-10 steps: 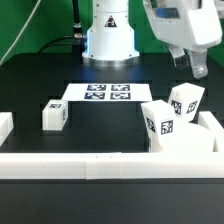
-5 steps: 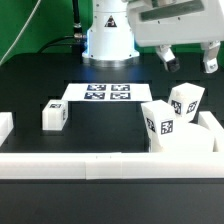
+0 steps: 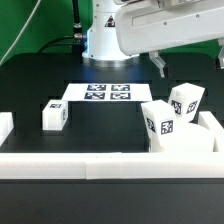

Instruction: Assemble stool

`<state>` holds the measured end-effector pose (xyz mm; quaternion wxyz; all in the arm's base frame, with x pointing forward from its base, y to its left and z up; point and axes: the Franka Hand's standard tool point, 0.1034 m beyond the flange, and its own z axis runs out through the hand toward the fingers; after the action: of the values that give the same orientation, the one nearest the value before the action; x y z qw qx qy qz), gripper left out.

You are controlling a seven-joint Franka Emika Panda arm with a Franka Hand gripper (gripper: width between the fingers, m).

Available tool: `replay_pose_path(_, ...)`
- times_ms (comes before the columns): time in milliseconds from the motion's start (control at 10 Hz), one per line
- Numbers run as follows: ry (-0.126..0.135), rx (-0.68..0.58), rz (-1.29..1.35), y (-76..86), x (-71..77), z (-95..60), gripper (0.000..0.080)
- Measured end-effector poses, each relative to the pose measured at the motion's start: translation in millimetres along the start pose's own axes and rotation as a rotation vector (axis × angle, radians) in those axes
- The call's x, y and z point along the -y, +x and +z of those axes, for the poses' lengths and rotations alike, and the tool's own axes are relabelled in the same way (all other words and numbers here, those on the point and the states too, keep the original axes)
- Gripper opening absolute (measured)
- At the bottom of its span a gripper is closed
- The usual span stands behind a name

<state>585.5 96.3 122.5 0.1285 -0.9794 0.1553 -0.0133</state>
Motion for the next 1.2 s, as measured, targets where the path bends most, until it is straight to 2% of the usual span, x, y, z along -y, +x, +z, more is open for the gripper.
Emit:
replay_pose_path(200, -0.013, 0.001, -0.146, 0.3, -1.6, 0.4, 0.0649)
replay_pose_path(500, -0.119, 0.011, -0.479, 0.7, -4.1, 10.8, 0.0649)
replay_pose_path(700, -0.141, 0.031, -0.640, 0.9, -10.1, 14.9, 0.0649)
replay_pose_path(900, -0.141, 0.039, -0.743, 1.4, -11.7, 14.6, 0.0649)
replay_pose_path(1200, -0.185, 0.053, -0.878, -1.6, -7.1, 21.1, 0.0649)
